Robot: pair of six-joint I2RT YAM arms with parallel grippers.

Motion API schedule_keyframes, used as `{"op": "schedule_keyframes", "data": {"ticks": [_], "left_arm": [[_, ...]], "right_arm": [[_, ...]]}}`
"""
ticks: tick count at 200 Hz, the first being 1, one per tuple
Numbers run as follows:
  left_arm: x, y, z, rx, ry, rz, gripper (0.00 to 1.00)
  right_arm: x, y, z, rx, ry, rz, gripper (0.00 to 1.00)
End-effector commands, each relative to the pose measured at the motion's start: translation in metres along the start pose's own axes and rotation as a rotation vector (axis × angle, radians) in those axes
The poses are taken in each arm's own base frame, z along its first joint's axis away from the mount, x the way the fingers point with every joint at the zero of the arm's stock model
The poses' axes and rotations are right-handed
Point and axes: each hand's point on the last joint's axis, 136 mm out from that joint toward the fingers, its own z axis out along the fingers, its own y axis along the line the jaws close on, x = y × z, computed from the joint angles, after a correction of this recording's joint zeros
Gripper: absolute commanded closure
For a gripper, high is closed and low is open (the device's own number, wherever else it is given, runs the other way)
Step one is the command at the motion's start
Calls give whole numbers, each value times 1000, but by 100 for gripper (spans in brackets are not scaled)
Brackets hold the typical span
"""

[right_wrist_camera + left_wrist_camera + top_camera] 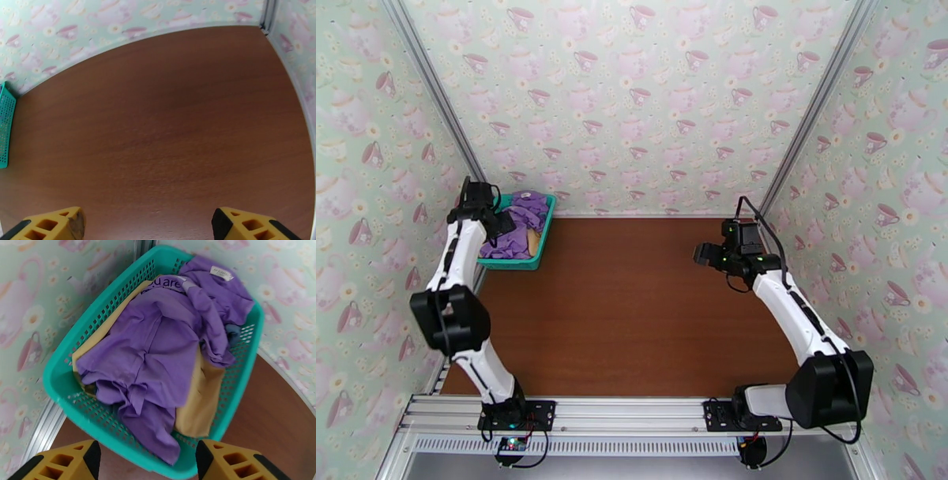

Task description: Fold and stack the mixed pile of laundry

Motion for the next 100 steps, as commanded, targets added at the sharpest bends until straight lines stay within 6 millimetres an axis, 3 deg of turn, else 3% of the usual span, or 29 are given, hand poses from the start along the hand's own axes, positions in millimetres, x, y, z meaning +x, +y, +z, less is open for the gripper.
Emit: {"op": "schedule_keyframes", "data": {"ticks": [1, 39, 100], "left_arm": [[0, -9, 25, -4, 46, 107, 29], [18, -10, 86, -39, 130, 164, 26], [33, -23, 126, 30, 134, 163, 31]], "right_arm": [[11, 9, 10, -44, 56, 8, 13], [14, 8, 21, -27, 80, 17, 13], [17, 22, 33, -24, 115, 1, 16]]}}
